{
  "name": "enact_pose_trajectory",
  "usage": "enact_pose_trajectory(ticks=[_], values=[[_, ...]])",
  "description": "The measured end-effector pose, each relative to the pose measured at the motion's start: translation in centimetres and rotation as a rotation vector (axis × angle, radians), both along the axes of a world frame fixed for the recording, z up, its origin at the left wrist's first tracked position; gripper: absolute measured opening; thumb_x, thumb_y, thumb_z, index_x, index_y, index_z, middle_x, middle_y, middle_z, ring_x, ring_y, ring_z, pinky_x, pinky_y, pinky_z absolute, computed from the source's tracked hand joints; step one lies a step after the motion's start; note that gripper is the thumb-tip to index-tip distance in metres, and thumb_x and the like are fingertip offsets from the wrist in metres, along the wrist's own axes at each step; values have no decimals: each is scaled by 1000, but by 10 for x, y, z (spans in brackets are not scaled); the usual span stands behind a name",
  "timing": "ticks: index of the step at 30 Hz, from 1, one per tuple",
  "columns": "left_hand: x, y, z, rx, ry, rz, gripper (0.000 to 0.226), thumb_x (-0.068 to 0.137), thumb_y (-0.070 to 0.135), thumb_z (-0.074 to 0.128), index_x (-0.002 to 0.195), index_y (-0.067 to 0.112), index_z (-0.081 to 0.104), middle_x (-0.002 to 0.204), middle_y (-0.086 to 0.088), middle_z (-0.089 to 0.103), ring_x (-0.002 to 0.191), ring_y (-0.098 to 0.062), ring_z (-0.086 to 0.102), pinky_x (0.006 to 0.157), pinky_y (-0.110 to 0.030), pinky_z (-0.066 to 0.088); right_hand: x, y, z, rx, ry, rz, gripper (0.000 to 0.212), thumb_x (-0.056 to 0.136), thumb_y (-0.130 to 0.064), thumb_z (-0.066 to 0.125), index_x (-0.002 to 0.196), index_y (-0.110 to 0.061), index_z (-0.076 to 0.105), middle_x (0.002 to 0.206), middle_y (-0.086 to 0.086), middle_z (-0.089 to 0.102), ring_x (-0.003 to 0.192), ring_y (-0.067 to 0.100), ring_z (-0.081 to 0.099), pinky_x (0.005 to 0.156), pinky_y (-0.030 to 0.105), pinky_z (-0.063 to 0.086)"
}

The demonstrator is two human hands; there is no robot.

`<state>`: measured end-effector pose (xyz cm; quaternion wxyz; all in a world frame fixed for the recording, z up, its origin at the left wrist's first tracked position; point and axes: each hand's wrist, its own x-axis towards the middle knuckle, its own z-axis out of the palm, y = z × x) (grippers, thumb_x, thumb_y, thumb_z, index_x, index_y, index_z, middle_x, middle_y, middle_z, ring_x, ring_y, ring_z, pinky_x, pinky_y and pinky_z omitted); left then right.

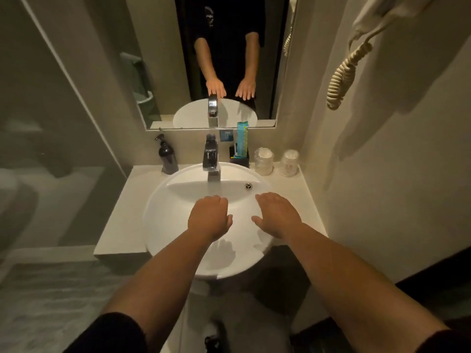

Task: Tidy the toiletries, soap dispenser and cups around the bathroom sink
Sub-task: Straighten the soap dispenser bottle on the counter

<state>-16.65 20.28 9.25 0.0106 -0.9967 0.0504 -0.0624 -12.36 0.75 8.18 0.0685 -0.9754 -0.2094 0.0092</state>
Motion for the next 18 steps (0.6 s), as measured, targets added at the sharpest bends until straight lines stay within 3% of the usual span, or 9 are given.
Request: enact_pose_trajectory(ticks=[8,13,18], values=[[-61,50,10,103,28,165,38,89,49,41,106,17,52,104,-4,58,92,-26,54,75,-38,38,-31,58,5,-12,-34,202,58,82,-57,56,131,-26,48,131,0,59,116,24,56,98,40,45],[-77,83,9,105,27,259,43,90,52,39,115,19,52,109,-3,60,93,-24,56,80,-38,43,-36,98,5,21,-15,289,53,82,-57,58,124,-27,52,123,-1,62,106,22,59,92,38,48],[-79,123,1,106,59,327,45,89,55,40,116,21,52,108,-2,61,90,-22,58,81,-38,46,-32,141,2,-50,7,369,55,87,-53,52,130,-19,48,126,5,57,110,27,54,93,41,48]])
